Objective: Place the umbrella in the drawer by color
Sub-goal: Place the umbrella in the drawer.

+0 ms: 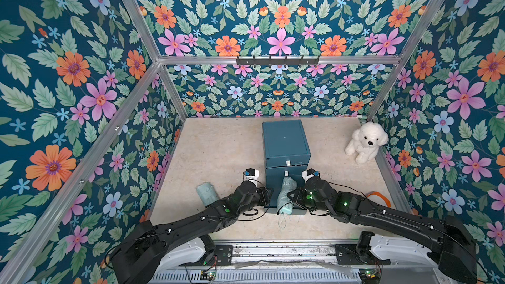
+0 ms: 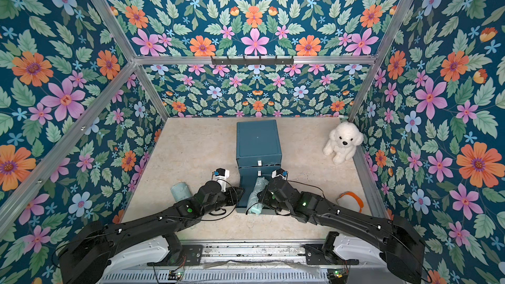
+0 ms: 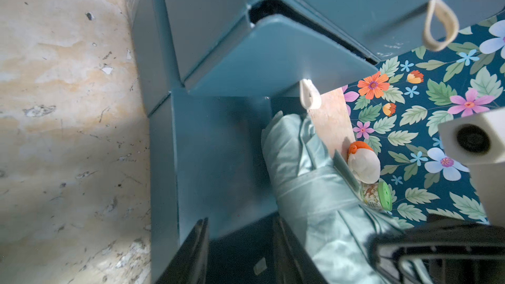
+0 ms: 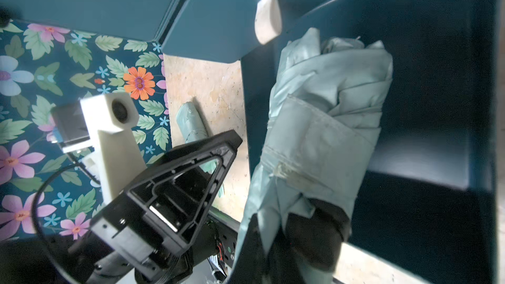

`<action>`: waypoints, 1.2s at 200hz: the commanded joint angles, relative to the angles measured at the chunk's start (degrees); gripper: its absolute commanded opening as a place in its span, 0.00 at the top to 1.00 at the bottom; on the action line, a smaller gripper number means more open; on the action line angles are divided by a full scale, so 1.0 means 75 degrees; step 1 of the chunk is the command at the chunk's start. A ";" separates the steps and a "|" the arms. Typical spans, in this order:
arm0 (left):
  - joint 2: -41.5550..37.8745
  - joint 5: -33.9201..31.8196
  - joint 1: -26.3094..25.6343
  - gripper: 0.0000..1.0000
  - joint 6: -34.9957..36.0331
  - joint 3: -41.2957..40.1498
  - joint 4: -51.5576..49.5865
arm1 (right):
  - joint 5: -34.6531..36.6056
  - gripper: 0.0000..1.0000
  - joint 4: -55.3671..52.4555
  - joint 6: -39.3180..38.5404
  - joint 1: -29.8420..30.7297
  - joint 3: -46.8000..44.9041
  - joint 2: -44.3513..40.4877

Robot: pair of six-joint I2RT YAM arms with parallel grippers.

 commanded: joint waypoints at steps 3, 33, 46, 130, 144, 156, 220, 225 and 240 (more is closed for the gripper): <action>-0.0033 -0.0214 -0.0013 0.56 -0.0004 0.0040 -0.0035 | 0.0327 1.00 0.0497 -0.0116 -0.0030 0.0177 0.0346; -0.0035 -0.0230 -0.0012 0.57 0.0041 0.0078 -0.0137 | 0.0484 1.00 0.0697 -0.0213 -0.0024 0.0428 0.1046; -0.0023 -0.0231 -0.0019 0.57 0.0049 0.0080 -0.0130 | 0.0474 1.00 0.1057 -0.0253 -0.0031 0.0457 0.1270; -0.0060 -0.0284 -0.0053 0.58 0.0004 0.0016 -0.0168 | 0.0897 1.00 0.1687 -0.0561 -0.0021 0.1131 0.2762; -0.0101 -0.0294 -0.0059 0.58 -0.0003 -0.0007 -0.0174 | 0.1107 1.00 0.1747 -0.0724 0.0044 0.1194 0.2969; -0.0133 -0.0302 -0.0059 0.58 0.0003 -0.0011 -0.0202 | 0.1277 1.00 0.1654 -0.0855 0.0101 0.1260 0.3139; -0.0154 -0.0311 -0.0066 0.58 -0.0001 -0.0056 -0.0189 | 0.1458 1.00 0.2078 -0.1280 0.0432 0.1265 0.3991; -0.0151 -0.0308 -0.0068 0.58 0.0008 -0.0056 -0.0180 | 0.1365 1.00 0.2184 -0.1303 0.0457 0.1256 0.3994; -0.0137 -0.0308 -0.0069 0.58 0.0002 -0.0078 -0.0166 | 0.1172 1.00 0.2406 -0.1393 0.0496 0.1230 0.4319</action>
